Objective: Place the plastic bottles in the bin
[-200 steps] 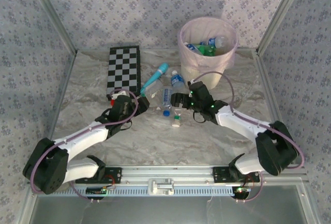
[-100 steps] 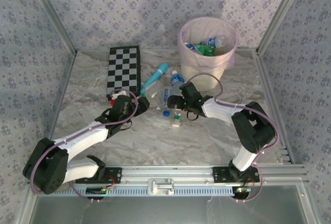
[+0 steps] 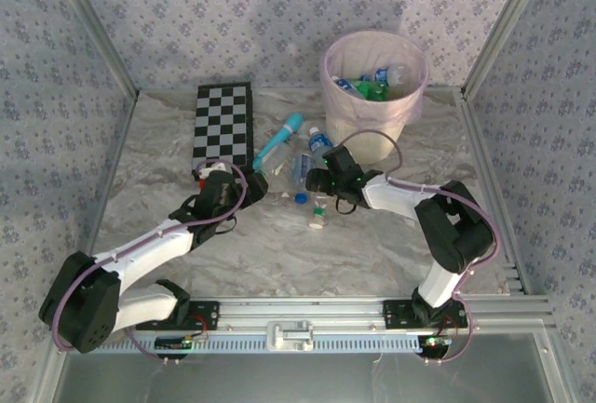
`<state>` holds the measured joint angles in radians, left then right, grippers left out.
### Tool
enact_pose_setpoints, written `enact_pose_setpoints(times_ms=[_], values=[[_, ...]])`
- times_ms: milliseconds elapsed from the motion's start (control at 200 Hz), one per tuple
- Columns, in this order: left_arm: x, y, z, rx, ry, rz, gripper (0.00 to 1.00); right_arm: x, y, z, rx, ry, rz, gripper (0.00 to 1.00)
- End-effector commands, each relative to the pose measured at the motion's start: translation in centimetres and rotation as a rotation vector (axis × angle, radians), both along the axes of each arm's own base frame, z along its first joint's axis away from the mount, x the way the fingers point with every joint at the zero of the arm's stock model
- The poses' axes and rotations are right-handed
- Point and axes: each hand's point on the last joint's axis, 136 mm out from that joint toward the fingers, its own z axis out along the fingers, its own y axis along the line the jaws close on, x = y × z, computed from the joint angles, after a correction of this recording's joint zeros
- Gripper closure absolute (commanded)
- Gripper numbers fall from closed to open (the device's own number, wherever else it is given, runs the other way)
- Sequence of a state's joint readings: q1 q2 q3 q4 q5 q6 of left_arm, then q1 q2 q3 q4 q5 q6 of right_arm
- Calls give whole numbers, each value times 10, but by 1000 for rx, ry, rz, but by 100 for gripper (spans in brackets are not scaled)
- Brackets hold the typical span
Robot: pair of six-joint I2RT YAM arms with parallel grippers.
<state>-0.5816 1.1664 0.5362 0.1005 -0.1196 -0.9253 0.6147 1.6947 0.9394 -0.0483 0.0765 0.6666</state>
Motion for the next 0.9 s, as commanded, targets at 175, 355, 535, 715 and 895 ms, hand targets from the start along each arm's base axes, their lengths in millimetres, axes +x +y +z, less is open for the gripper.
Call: enact_pose_setpoints(times_ms=[175, 355, 535, 715, 895], values=[[5, -1, 9, -7, -23, -4, 0, -12, -29, -20, -144, 50, -32, 21], [4, 0, 8, -6, -19, -1, 0, -8, -22, -25, -174, 65, -24, 21], [3, 3, 7, -5, -19, 10, 0, -7, -17, -29, -203, 68, 26, 26], [1, 6, 7, -6, -22, 19, 0, -8, -15, -25, -198, 60, 38, 35], [-2, 9, 9, -6, -26, 25, 0, -7, -12, -8, -173, 20, 58, 45]])
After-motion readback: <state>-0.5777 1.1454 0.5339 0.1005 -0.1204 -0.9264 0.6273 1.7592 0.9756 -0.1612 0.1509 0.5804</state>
